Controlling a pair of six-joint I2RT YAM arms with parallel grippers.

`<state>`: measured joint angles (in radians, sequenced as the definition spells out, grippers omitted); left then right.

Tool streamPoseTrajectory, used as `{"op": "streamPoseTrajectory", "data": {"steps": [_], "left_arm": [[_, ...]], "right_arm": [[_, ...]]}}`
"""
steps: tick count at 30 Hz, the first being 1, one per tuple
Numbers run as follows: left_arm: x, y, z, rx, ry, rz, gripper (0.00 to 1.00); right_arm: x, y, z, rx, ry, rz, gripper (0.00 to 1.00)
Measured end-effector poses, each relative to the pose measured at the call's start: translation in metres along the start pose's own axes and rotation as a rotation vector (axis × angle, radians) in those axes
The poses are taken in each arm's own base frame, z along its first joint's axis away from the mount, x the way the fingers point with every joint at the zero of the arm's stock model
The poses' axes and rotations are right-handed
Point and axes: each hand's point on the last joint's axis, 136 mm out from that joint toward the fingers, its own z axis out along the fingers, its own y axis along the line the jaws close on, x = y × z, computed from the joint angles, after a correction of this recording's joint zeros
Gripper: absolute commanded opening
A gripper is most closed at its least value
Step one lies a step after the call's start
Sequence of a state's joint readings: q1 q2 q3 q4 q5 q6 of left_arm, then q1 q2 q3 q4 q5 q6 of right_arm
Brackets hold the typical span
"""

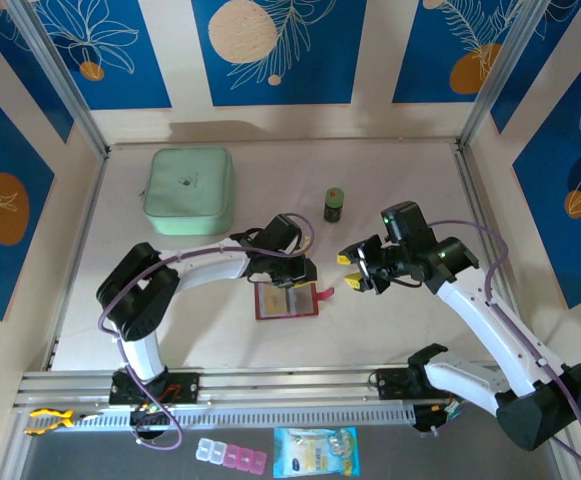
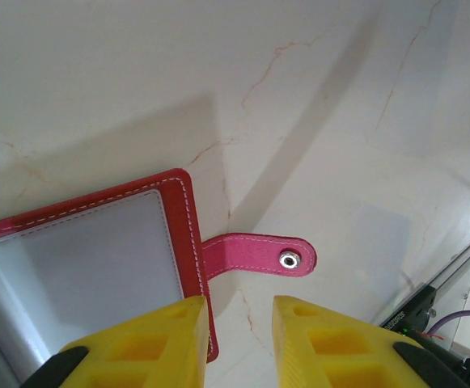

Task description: Take the credit cards out of the card holder

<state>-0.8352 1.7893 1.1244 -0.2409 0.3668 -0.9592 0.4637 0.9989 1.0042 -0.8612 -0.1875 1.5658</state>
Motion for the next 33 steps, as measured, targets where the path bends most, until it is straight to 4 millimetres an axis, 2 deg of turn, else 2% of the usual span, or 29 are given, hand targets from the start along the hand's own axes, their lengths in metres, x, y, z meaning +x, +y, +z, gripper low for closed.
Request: {"op": "streamPoseTrajectory", "data": {"steps": [8, 14, 25, 33], "left_arm": [[0.005, -0.001, 0.006, -0.009, 0.016, 0.005, 0.27], [0.012, -0.002, 0.018, -0.022, 0.043, 0.015, 0.27], [0.019, -0.012, 0.024, -0.012, 0.058, 0.036, 0.27], [0.032, -0.010, 0.040, -0.018, 0.095, 0.047, 0.27]], "right_arm": [[0.005, 0.010, -0.014, -0.063, -0.001, -0.017, 0.42], [0.000, 0.012, -0.025, -0.107, -0.012, 0.005, 0.42], [-0.002, 0.012, -0.033, -0.133, -0.031, -0.011, 0.40], [-0.018, -0.004, -0.033, -0.058, -0.129, -0.094, 0.39]]}}
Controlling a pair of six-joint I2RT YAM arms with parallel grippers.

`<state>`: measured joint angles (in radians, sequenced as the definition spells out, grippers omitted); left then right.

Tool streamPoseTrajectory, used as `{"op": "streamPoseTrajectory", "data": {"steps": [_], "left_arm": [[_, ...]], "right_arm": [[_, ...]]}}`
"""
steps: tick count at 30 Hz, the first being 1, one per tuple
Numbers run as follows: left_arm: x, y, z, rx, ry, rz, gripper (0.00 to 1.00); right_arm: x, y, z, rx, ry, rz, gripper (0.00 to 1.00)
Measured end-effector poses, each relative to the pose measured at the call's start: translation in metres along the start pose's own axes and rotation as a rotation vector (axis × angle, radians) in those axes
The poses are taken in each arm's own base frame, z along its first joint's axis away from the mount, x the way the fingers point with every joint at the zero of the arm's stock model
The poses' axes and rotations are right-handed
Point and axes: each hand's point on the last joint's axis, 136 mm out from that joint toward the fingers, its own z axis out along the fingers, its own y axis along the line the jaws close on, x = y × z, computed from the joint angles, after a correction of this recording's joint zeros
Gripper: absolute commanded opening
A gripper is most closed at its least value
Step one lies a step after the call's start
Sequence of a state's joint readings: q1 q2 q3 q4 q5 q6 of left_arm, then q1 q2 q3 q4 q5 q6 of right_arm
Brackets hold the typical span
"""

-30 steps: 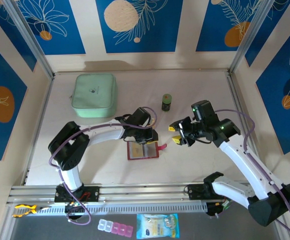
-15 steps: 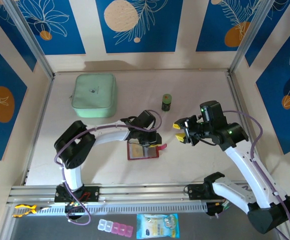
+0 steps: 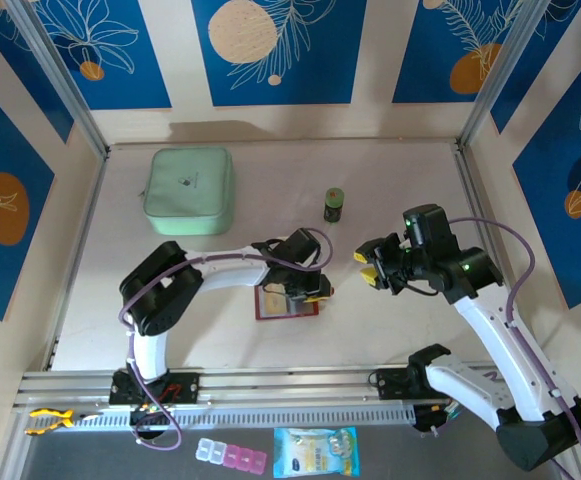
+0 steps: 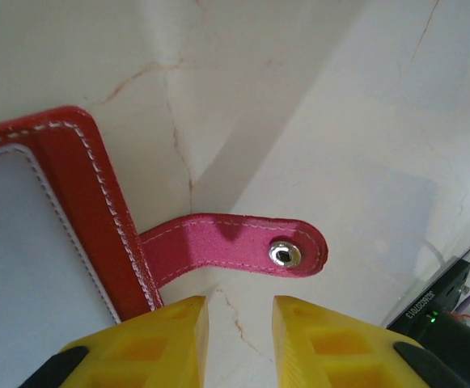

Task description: Take the credit cards out of the card holder

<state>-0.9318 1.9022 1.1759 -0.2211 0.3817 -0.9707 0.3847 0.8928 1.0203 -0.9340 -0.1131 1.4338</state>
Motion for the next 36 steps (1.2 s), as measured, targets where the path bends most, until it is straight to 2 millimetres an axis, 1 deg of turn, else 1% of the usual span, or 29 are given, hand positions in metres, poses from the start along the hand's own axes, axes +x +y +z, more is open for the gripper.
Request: {"op": "streamPoseTrajectory", "data": {"steps": [2, 4, 7, 9, 12, 15, 17, 19, 21, 24, 27, 31, 33, 36], "left_arm": [[-0.001, -0.002, -0.001, 0.003, -0.003, 0.004, 0.27], [-0.001, -0.002, -0.002, 0.004, -0.005, 0.007, 0.27], [-0.003, -0.006, -0.008, 0.007, -0.023, 0.020, 0.28], [-0.006, -0.014, -0.020, 0.023, -0.049, 0.039, 0.30], [-0.010, -0.026, -0.041, 0.054, -0.091, 0.068, 0.31], [-0.011, -0.032, -0.064, 0.081, -0.135, 0.082, 0.31], [-0.011, -0.028, -0.077, 0.086, -0.158, 0.084, 0.31], [-0.012, -0.020, -0.089, 0.085, -0.184, 0.076, 0.30], [-0.015, -0.007, -0.100, 0.077, -0.209, 0.058, 0.29], [-0.018, 0.013, -0.112, 0.065, -0.237, 0.026, 0.26], [-0.019, 0.033, -0.118, 0.050, -0.255, 0.004, 0.24], [-0.015, 0.060, -0.123, 0.026, -0.262, -0.038, 0.18], [-0.015, 0.068, -0.123, 0.017, -0.263, -0.050, 0.13], [-0.013, 0.072, -0.122, 0.014, -0.255, -0.043, 0.09]], "right_arm": [[-0.005, -0.012, 0.007, 0.033, -0.014, -0.024, 0.39], [-0.010, -0.027, 0.016, 0.079, -0.026, -0.044, 0.40], [-0.016, -0.051, 0.028, 0.145, -0.033, -0.081, 0.39], [-0.019, -0.063, 0.034, 0.178, -0.035, -0.111, 0.39], [-0.021, -0.069, 0.037, 0.183, -0.036, -0.164, 0.39], [-0.021, -0.064, 0.039, 0.140, -0.033, -0.228, 0.39], [-0.020, -0.059, 0.042, 0.106, -0.022, -0.264, 0.39], [-0.018, -0.053, 0.045, 0.077, -0.006, -0.299, 0.39], [-0.016, -0.046, 0.049, 0.053, 0.014, -0.338, 0.39], [-0.012, -0.037, 0.056, 0.023, 0.060, -0.388, 0.39], [-0.005, -0.026, 0.065, -0.017, 0.115, -0.430, 0.39], [0.007, -0.017, 0.076, -0.055, 0.191, -0.478, 0.39], [0.015, -0.013, 0.083, -0.069, 0.233, -0.508, 0.39], [0.026, -0.010, 0.094, -0.085, 0.293, -0.551, 0.39]]}}
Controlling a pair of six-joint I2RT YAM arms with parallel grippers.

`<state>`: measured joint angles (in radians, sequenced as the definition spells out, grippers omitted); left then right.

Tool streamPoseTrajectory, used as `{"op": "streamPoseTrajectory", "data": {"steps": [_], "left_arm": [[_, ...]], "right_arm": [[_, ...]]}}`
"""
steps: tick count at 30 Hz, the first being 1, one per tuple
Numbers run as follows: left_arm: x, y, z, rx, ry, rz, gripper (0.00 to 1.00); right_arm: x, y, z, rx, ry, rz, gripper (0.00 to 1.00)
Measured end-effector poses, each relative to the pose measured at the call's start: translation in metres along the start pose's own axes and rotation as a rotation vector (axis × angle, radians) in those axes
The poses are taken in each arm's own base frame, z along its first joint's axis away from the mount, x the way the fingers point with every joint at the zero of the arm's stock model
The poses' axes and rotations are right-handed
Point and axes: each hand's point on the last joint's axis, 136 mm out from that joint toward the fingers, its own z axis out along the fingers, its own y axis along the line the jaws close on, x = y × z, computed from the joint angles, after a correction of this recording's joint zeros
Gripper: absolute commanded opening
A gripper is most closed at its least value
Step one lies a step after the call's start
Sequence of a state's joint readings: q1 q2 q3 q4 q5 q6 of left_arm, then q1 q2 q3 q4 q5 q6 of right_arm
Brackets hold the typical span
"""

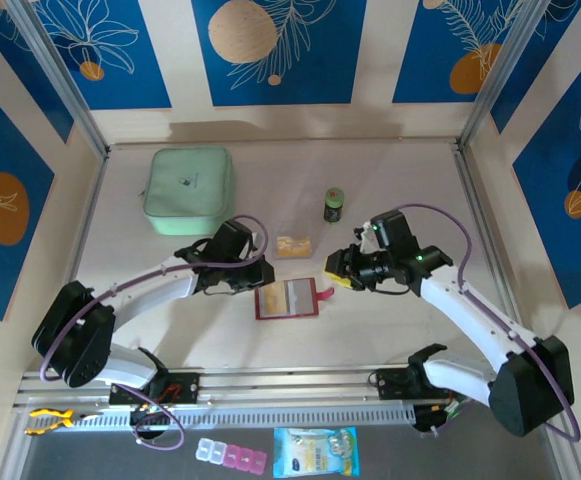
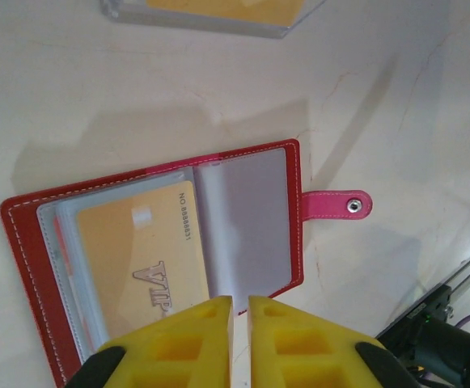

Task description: Take the credit cards out of the card holder

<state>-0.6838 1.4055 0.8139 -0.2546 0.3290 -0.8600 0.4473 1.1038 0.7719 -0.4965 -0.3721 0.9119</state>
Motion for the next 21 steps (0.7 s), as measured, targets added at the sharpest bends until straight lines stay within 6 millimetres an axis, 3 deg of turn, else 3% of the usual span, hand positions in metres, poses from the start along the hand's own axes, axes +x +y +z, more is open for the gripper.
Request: {"op": "streamPoseTrajectory", "data": {"steps": [11, 21], "left_arm": [[0.014, 0.025, 0.016, -0.055, 0.054, 0.002, 0.04], [0.035, 0.056, 0.024, -0.110, 0.086, -0.026, 0.03]], "right_arm": [[0.019, 0.019, 0.044, -0.034, 0.126, -0.163, 0.35], [0.024, 0.004, 0.095, 0.004, 0.220, -0.169, 0.29]]}}
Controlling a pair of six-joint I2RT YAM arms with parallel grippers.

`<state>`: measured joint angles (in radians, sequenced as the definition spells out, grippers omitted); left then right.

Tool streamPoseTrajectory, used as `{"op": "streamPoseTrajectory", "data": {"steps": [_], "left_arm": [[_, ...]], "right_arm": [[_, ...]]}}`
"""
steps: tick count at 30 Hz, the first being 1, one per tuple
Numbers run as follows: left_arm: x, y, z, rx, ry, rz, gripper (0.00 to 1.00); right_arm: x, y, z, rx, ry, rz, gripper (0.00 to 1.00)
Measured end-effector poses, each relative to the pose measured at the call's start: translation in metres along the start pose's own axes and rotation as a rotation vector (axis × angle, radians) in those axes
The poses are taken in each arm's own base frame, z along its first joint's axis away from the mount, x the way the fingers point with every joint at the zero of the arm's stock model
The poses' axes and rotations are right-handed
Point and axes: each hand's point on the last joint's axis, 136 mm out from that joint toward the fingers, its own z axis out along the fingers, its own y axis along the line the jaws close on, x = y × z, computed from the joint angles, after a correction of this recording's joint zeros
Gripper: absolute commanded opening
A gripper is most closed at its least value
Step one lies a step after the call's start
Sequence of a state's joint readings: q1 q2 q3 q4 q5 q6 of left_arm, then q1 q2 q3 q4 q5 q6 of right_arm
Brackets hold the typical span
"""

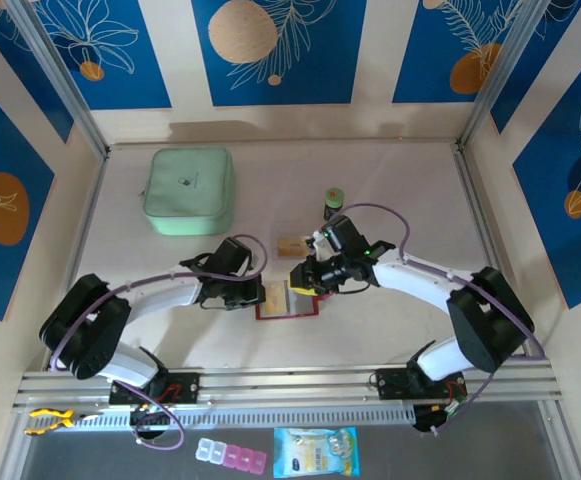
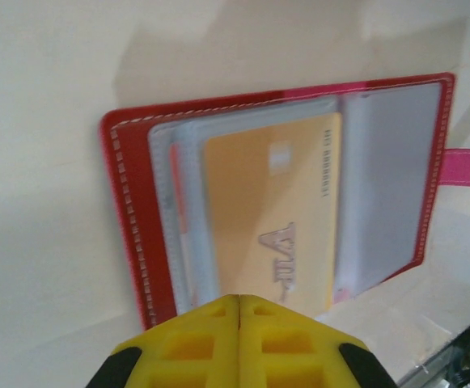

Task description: Take the credit cards out of the card holder

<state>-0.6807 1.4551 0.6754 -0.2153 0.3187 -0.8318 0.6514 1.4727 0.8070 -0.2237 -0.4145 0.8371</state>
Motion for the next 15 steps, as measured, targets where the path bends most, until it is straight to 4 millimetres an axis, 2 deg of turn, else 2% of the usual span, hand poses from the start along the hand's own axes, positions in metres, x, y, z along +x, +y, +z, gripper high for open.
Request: {"op": "streamPoseTrajectory", "data": {"steps": [8, 15], "left_arm": [[0.004, 0.009, 0.005, -0.001, -0.007, -0.006, 0.04], [0.004, 0.010, 0.006, 0.003, -0.012, -0.005, 0.04]], "right_arm": [[-0.006, -0.008, 0.028, 0.014, 0.051, -0.002, 0.26], [-0.007, -0.021, 0.044, 0.041, 0.082, 0.010, 0.24]]}}
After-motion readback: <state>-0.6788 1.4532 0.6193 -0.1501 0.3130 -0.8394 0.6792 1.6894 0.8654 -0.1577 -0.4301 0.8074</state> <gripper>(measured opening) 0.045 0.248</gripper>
